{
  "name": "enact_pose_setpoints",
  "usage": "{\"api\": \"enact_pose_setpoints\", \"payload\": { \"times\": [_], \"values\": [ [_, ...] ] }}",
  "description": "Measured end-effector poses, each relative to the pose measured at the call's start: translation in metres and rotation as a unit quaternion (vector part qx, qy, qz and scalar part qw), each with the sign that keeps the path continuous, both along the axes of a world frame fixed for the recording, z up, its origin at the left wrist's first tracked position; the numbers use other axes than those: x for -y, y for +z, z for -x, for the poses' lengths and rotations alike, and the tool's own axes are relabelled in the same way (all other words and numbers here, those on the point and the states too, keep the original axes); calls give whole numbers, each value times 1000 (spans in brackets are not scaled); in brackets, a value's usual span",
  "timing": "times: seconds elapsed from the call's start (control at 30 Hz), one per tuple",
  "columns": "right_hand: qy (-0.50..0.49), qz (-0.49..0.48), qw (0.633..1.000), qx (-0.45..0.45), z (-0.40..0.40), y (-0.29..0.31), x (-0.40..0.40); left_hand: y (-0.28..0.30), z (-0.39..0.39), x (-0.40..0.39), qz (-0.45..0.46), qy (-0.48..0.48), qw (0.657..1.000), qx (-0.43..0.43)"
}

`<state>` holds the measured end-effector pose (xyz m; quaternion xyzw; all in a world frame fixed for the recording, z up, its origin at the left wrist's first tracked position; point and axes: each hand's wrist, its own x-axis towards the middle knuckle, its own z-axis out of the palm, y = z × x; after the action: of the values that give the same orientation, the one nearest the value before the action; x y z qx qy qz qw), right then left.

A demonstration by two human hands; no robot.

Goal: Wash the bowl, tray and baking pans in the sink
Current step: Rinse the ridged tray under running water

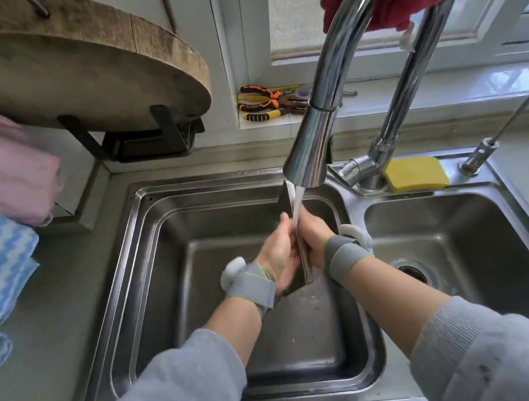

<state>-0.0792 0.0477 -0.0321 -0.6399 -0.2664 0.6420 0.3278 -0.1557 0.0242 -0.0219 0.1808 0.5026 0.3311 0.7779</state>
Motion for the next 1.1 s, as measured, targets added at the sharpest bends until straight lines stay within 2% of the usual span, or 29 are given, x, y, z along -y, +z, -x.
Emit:
{"api": "enact_pose_setpoints", "payload": {
  "times": [0.07, 0.13, 0.2, 0.3, 0.37, 0.43, 0.5, 0.57, 0.7, 0.8, 0.9, 0.97, 1.0, 1.1],
  "values": [
    [-15, 17, 999, -40, 1, -5, 7, -7, -5, 10, -6, 32, 998, 44],
    [-14, 5, 1000, -22, 5, -14, 25, -9, -4, 10, 3, 48, 996, 72],
    [-11, -12, 1000, -19, 6, -21, 41, -6, -2, 4, 14, 57, 995, 78],
    [21, -61, 992, -108, 2, -22, 57, -5, 4, -3, 23, 96, 994, 49],
    [66, -81, 986, -128, -5, -24, 62, -13, 8, -8, 33, 125, 991, 39],
    [91, -98, 986, -104, -11, -25, 62, -14, 9, -10, 44, 127, 990, 37],
    [97, -142, 985, -28, -13, -29, 58, -11, 5, -9, 47, 121, 991, 44],
    [57, -178, 981, 51, -10, -32, 51, -8, 0, -5, 53, 101, 992, 48],
    [1, -112, 989, 99, -4, -30, 39, -14, -1, 1, 63, 57, 996, 30],
    [-3, -75, 990, 116, -1, -30, 32, -6, 3, -3, 67, 48, 996, 14],
    [35, -83, 996, 19, 4, -25, 35, -4, 12, -16, 75, 54, 995, -48],
    [93, -97, 991, -26, 3, -20, 36, -8, 17, -23, 82, 74, 988, -110],
    [130, -111, 985, -16, 4, -18, 35, -11, 19, -26, 80, 87, 984, -132],
    [215, -164, 959, 87, 4, -21, 33, -15, 22, -28, 73, 100, 978, -166]
  ]
}}
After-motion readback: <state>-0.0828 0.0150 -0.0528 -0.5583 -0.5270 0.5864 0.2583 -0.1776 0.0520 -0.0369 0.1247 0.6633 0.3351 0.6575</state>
